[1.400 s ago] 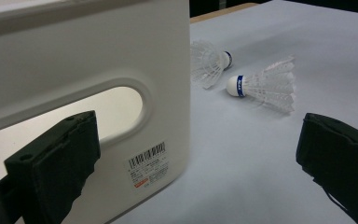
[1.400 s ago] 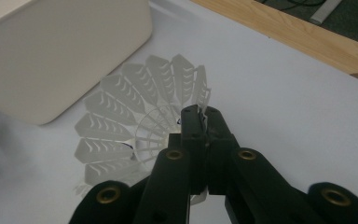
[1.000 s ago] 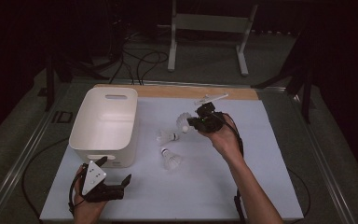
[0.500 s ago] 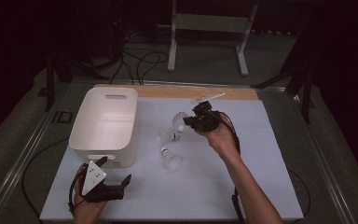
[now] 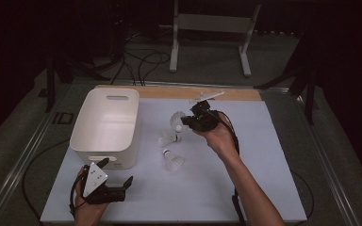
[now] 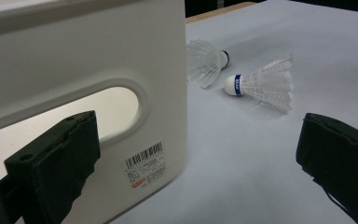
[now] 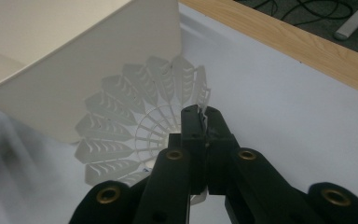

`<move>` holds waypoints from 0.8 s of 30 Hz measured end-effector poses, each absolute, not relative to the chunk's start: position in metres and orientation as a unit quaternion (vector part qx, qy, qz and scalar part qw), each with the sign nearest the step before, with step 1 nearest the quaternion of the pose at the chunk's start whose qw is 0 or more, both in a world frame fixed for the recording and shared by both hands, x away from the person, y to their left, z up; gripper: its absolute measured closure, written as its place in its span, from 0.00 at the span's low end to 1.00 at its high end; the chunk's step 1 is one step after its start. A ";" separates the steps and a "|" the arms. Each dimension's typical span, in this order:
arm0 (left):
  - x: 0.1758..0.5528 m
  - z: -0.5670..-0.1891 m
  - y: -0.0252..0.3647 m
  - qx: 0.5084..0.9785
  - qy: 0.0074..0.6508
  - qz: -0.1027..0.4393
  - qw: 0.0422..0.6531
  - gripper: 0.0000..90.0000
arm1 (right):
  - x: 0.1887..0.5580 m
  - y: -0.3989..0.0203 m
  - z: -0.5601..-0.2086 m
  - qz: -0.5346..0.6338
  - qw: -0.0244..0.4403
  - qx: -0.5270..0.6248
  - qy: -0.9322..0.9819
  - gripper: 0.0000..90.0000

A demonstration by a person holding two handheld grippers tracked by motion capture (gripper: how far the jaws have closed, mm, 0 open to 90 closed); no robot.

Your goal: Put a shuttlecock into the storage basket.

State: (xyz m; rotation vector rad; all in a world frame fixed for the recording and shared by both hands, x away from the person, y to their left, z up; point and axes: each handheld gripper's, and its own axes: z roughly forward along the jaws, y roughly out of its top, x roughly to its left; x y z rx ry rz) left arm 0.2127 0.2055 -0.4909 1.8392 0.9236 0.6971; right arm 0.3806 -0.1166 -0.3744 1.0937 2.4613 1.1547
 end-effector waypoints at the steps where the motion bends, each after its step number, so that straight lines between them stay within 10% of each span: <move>1: 0.213 -0.491 0.206 0.749 0.376 0.284 0.466 0.00 | 0.381 -0.116 -0.374 0.392 0.105 0.370 0.836 0.99; 24: 0.213 -0.491 0.207 0.748 0.377 0.284 0.466 0.00 | 0.386 -0.096 -0.369 0.405 0.090 0.361 0.835 0.99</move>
